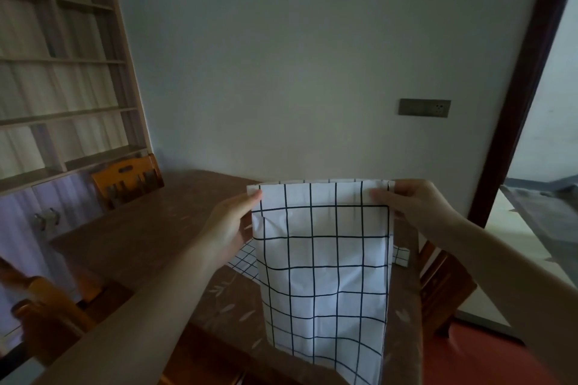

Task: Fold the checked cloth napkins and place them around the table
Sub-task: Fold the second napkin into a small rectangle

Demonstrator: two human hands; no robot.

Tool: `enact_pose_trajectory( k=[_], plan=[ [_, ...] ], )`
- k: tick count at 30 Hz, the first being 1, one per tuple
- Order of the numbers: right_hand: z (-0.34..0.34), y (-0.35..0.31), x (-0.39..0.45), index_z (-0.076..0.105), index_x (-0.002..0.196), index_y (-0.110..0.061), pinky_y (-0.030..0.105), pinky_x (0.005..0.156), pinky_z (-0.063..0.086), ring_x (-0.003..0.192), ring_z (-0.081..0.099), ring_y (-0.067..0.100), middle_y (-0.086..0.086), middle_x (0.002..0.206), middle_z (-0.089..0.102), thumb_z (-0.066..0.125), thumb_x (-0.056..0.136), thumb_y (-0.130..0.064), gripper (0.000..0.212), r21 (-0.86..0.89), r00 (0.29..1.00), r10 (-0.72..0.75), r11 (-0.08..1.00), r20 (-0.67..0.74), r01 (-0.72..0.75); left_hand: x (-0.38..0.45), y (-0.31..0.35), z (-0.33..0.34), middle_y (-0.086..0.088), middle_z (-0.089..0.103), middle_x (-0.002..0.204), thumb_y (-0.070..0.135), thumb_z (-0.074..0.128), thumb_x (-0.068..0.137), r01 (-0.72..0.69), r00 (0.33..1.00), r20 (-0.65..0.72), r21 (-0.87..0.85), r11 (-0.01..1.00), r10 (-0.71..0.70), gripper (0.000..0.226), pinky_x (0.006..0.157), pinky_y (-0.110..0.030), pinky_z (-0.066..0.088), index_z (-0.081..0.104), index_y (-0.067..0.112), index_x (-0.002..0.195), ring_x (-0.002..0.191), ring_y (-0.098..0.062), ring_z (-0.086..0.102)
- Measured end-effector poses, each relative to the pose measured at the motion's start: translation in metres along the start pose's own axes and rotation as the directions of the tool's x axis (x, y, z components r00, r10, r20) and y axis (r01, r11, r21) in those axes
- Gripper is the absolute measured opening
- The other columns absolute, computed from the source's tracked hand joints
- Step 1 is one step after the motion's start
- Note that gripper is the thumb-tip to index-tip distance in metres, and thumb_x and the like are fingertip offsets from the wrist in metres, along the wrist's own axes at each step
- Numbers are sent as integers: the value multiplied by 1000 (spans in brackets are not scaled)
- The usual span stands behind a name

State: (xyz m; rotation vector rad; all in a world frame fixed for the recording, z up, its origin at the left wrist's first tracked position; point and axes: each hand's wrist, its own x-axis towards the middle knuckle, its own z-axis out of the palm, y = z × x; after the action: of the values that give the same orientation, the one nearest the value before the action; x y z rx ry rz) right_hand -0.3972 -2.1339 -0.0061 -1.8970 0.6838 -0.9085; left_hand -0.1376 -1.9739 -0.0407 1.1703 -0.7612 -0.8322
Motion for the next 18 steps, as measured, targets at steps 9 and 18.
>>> enact_pose_trajectory(
  k=[9,18],
  plan=[
    [-4,3,-3,74,89,-4,52,87,54,85,64,48,32,94,67,69,80,-44,41,-126,998,38,992,57,-30,-4,3,1,-23,70,111,25,70,84,-41,999,-21,31,999,42,34,105,-58,43,72,3,110,110,-44,64],
    [34,-50,1,58,123,-30,14,86,44,102,59,-8,-21,108,63,61,70,-64,62,-387,947,-178,881,266,274,-19,14,40,10,63,55,29,74,85,-239,970,65,456,857,236,12,59,-16,44,73,19,77,52,-2,57]
  ],
)
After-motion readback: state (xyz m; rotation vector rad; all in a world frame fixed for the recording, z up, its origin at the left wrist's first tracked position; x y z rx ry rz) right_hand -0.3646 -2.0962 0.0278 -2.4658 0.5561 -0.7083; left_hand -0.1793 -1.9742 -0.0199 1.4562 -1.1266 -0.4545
